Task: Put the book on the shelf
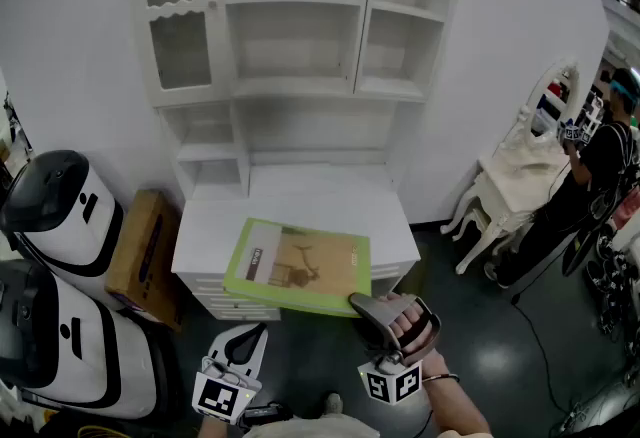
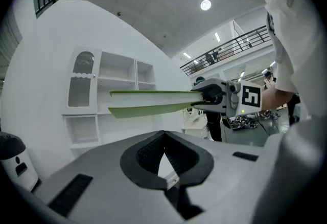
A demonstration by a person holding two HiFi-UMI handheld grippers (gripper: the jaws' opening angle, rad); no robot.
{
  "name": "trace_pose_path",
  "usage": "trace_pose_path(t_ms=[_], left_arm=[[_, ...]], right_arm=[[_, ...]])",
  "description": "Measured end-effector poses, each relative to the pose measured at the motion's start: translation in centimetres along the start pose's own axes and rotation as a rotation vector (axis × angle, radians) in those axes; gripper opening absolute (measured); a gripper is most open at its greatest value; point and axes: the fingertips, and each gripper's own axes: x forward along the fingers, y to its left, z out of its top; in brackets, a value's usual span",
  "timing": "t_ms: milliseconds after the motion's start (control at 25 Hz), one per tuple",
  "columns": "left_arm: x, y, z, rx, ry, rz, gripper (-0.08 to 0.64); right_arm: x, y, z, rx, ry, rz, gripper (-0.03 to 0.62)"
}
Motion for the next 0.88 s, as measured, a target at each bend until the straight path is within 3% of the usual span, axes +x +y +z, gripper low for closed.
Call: trace_pose_path(t_ms=[880], left_arm=[[3.3, -4.0, 0.6, 0.029, 0.029, -0.008, 0.008]], right_arm=[[-1.7, -0.9, -2.9, 0.002, -0.048, -0.012, 0.152]])
